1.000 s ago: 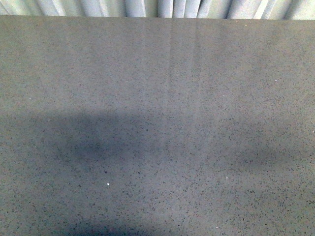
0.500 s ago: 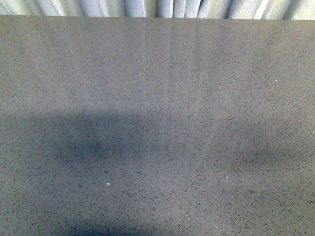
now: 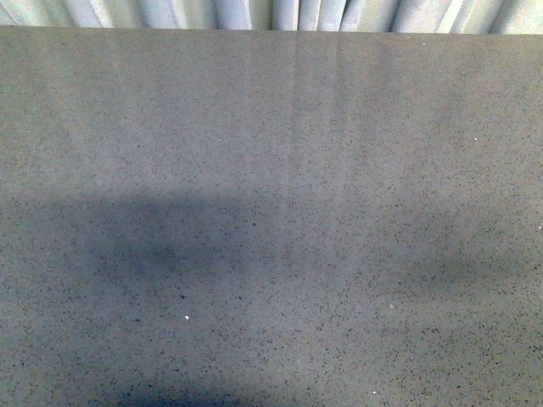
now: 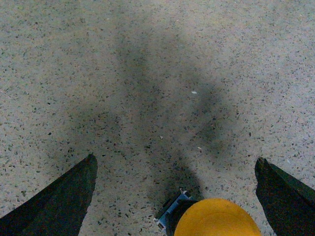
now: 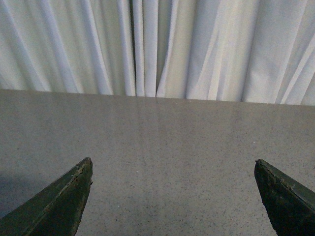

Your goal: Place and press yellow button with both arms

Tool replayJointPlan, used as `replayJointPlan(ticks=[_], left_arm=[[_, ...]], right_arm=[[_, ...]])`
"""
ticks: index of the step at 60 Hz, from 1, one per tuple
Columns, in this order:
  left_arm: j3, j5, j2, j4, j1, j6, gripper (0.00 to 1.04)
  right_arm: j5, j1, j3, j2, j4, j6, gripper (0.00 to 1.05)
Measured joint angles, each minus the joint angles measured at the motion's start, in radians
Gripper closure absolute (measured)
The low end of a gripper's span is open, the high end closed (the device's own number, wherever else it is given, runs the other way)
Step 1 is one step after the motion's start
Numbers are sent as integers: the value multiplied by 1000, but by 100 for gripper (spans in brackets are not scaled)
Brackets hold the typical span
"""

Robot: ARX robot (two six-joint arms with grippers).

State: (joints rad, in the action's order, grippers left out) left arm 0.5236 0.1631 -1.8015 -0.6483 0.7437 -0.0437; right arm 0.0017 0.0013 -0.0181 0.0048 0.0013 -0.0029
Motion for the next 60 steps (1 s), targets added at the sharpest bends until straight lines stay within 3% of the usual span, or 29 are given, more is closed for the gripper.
replayJointPlan(ticks=[39, 47, 58, 60], left_arm=[[-9, 1, -18, -25, -11, 51, 10], [-16, 2, -18, -26, -11, 58, 26], [-22, 6, -19, -32, -12, 66, 67], [-22, 5, -19, -32, -12, 68, 71]], right_arm=[[0, 0, 0, 0, 0, 0, 9], [0, 0, 0, 0, 0, 0, 9], [0, 0, 0, 0, 0, 0, 9], [0, 0, 0, 0, 0, 0, 9]])
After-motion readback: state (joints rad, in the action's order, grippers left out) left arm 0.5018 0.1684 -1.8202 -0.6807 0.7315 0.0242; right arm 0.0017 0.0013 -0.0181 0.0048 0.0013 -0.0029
